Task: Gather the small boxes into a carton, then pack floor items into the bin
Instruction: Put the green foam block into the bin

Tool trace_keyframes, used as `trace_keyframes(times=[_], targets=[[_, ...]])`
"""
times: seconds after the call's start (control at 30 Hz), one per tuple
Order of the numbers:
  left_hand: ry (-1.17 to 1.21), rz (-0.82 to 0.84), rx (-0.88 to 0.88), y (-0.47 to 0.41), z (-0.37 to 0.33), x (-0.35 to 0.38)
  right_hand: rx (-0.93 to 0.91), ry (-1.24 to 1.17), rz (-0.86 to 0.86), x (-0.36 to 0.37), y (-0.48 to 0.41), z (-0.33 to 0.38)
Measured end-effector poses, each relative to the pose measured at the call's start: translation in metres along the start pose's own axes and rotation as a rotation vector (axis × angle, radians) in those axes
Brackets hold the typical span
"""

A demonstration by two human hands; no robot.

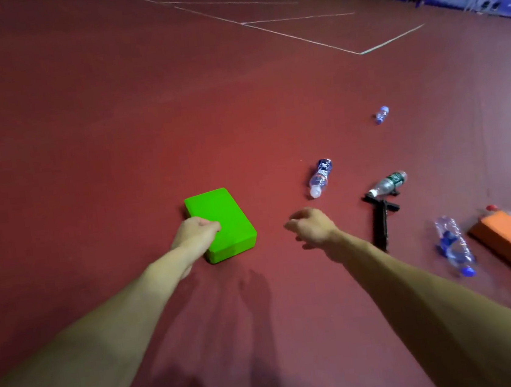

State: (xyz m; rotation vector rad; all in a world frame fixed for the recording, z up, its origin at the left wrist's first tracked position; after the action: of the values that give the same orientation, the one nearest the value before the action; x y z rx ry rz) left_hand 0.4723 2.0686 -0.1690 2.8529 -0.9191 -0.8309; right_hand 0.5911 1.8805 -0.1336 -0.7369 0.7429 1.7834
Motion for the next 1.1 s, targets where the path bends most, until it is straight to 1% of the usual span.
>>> trace_keyframes(times=[0.07, 0.17, 0.3, 0.47, 0.57, 0.67, 0.73, 0.77, 0.83, 0.93, 0.97, 1.03, 1.1], targets=[[-0.028, -0.015, -0.022, -0.009, 0.012, 0.013, 0.009, 0.016, 0.062, 0.037, -0.012, -0.011], [-0.035, -0.04, -0.121, -0.026, 0.046, 0.037, 0.012, 0.04, 0.078, 0.077, -0.042, -0.029], [0.012, -0.085, -0.257, -0.046, 0.087, 0.072, -0.011, 0.044, 0.087, 0.109, -0.082, -0.044], [0.013, -0.148, -0.322, -0.076, 0.107, 0.108, -0.041, 0.038, 0.107, 0.141, -0.125, -0.059], [0.039, -0.183, -0.331, -0.097, 0.112, 0.125, -0.057, 0.02, 0.131, 0.164, -0.146, -0.068], [0.119, -0.209, -0.332, -0.11, 0.118, 0.139, -0.01, -0.085, 0.182, 0.19, -0.161, -0.076], [0.185, -0.229, -0.37, -0.114, 0.122, 0.147, 0.105, -0.258, 0.189, 0.203, -0.165, -0.081], [0.202, -0.23, -0.398, -0.113, 0.123, 0.153, 0.158, -0.332, 0.168, 0.205, -0.167, -0.085], [0.219, -0.221, -0.402, -0.106, 0.12, 0.162, 0.253, -0.375, 0.154, 0.203, -0.17, -0.094], [0.181, -0.273, -0.427, -0.089, 0.111, 0.172, 0.331, -0.234, 0.21, 0.182, -0.169, -0.112], [0.16, -0.263, -0.452, -0.082, 0.108, 0.173, 0.358, -0.189, 0.242, 0.17, -0.167, -0.116], [0.193, -0.154, -0.498, -0.071, 0.089, 0.178, 0.37, -0.146, 0.319, 0.135, -0.162, -0.117], [0.269, -0.004, -0.53, -0.061, 0.062, 0.183, 0.312, -0.075, 0.421, 0.093, -0.156, -0.111]])
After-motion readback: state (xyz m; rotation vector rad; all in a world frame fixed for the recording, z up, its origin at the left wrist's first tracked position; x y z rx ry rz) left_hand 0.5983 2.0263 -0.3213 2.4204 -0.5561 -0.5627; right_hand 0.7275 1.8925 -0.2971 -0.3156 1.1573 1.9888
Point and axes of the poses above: each hand's wrist, its own y-axis away from the middle knuckle, its own x-axis out of the palm, z = x × y, the point moved 2 cm from there along -y, towards the middle knuckle, and after that the axes turned 13 degrees about -z, right-handed, at the moved point
